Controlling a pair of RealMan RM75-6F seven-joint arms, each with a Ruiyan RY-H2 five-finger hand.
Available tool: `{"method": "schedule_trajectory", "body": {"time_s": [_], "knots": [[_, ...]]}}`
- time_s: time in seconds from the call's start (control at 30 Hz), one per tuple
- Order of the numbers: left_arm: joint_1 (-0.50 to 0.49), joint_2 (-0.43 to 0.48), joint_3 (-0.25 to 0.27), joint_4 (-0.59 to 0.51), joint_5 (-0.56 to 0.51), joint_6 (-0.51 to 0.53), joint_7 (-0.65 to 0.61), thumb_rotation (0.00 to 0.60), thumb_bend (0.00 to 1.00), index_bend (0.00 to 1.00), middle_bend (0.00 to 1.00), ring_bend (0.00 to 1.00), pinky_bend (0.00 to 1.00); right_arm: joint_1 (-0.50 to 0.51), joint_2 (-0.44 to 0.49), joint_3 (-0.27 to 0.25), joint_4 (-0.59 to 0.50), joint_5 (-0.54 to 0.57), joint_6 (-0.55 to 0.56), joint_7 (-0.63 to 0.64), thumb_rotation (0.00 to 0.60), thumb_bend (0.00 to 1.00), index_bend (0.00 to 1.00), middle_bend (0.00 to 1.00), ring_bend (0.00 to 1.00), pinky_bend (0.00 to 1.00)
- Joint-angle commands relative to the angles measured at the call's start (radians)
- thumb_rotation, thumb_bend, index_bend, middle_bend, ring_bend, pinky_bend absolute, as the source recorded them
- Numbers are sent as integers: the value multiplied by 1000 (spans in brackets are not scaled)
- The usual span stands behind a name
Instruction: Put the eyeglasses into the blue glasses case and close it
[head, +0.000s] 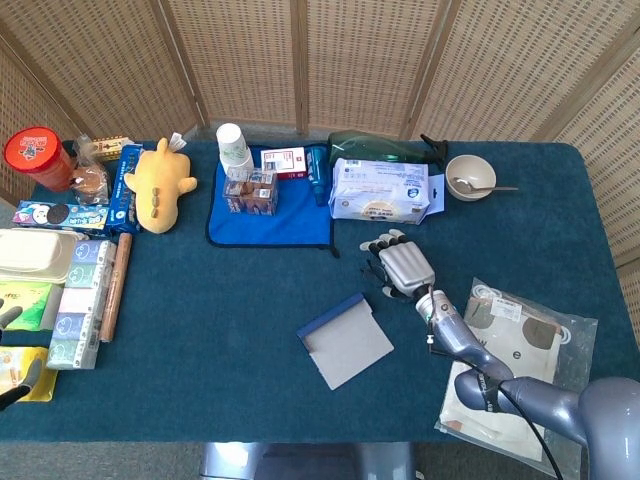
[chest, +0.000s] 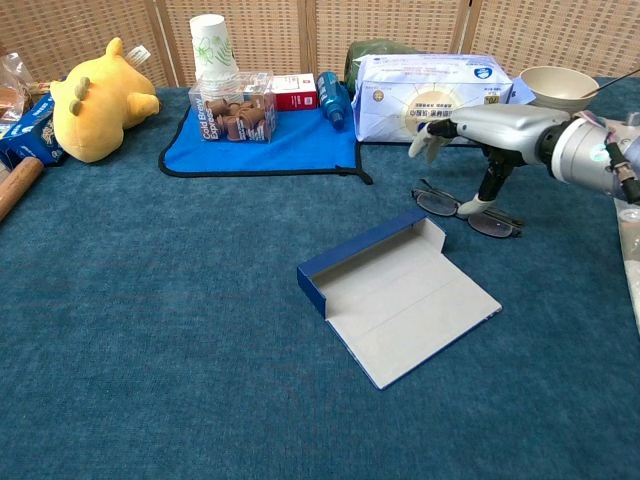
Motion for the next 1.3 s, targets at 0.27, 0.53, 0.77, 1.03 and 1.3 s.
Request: {"method": "schedule_trajectory", "body": {"time_s": [0.27,0.53,0.77,1.03,1.3], "knots": [[3,2,1,-1,5,1,-15,600,295,161,99,0,0,-28,-4,-2,48,-31,18,6,600,170,209,268,166,145],[5,3,4,2,6,1,-21,600,295,162,99,0,0,-41,0,8,66,-38,36,-28,600,169,211,268,166,145],[8,2,6,12,10,0,-33,600,295,162,98,0,0,-62,15,9,1,-27,54,-78,600,181,259,275,195,179],[13,3,6,27,9,6,-57,600,295,162,98,0,0,-45,-5,35,2,12,25,-118,600,222,393,310,234,235],[23,4,8,46,0,10,-81,600,295,162,97,0,0,-31,-31,51,40,54,-13,-137,600,234,417,320,254,253]]}}
